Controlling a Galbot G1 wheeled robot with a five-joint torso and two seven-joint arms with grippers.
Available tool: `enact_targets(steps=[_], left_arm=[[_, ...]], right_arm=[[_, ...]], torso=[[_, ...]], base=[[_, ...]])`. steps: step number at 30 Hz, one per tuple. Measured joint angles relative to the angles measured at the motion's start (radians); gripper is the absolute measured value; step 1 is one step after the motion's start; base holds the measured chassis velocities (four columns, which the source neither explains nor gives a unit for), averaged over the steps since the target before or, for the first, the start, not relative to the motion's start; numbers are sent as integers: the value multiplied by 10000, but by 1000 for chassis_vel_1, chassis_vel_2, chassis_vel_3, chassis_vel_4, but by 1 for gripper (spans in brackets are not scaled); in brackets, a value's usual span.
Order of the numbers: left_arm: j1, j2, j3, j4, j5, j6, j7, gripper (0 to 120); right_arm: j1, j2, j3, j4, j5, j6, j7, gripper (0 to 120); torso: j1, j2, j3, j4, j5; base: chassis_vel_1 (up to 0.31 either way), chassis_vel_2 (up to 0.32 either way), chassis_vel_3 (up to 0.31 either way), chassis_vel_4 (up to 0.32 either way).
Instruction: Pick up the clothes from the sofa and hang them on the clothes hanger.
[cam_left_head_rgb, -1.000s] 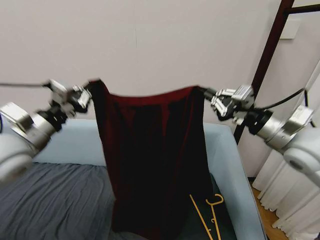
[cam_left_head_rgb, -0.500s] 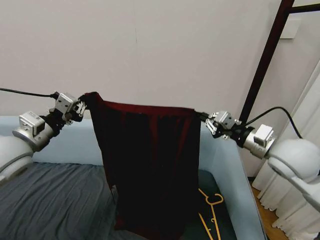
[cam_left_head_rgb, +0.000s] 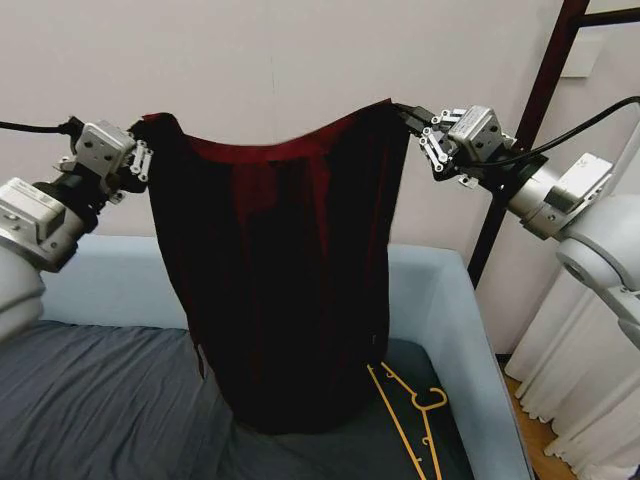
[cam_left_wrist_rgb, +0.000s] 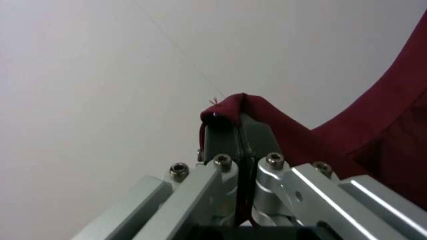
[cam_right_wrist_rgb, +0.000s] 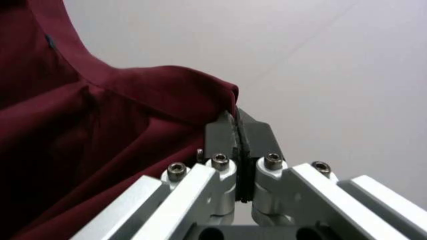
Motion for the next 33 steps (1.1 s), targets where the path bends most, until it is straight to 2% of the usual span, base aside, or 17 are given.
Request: enact_targets(steps=[2,7,9,11,12,15,16,20,21,25,27,29,31,33], left_arm=[[184,-185,140,-23,130,116,-34,0],[2246,-1535,403,320,446,889,-398,0],[2515,-1694,415,406,529,938,-402,0],[3480,-2292,464,756,923,957,-410,0],[3480,-2292,464,756,923,957,-410,0],[4599,-3264,562,1228,1616,739,-380,0],[4599,-3264,562,1228,1616,739,-380,0],[5609,-4754,722,1855,3282,432,46,0],[5609,-4754,722,1855,3282,432,46,0],[5809,-5745,963,2518,4823,35,402,0],[5799,-5860,971,2598,4906,-18,431,0],[5727,-5991,939,2706,4980,-136,506,0],[5684,-6008,877,2744,4982,-196,536,0],[5635,-6005,760,2766,4963,-268,553,0]], right_arm=[[-526,38,54,44,-210,-155,96,0],[-3787,430,22,331,-443,-1552,1255,0],[-4191,499,15,343,-443,-1676,1420,0],[-5177,832,-21,326,-318,-1753,1896,0],[-5177,832,-21,326,-318,-1753,1896,0],[-6007,1433,-129,57,333,-1374,2265,0],[-6007,1433,-129,57,333,-1374,2265,0],[-6823,2226,-505,-794,713,-579,2470,0],[-6823,2226,-505,-794,713,-579,2470,0],[-7154,3016,-774,-1897,696,395,2434,0],[-7183,3131,-812,-2039,849,569,2406,0],[-7245,3259,-848,-2110,1666,739,2394,11],[-7286,3273,-842,-2086,2247,724,2454,14],[-7419,3270,-709,-1973,3288,367,2900,22]], torso=[[1,1,1,0,1],[1,-1,2,-1,-3],[1,0,2,0,-5],[1,1,1,1,-2],[1,1,1,1,-2],[1,0,0,4,-4],[1,0,0,4,-4],[0,1,0,4,-1],[0,1,0,4,-1],[0,1,1,2,-2],[0,0,1,3,-2],[1,1,1,3,-3],[0,1,1,2,-3],[0,1,0,1,-1]], base=[[0,0,0,0],[0,0,0,0],[0,0,0,0],[0,0,0,0],[0,0,0,0],[0,0,0,0],[0,0,0,0],[0,0,0,0],[0,0,0,0],[0,0,0,0],[0,0,0,0],[0,0,0,0],[0,0,0,0],[0,0,0,0]])
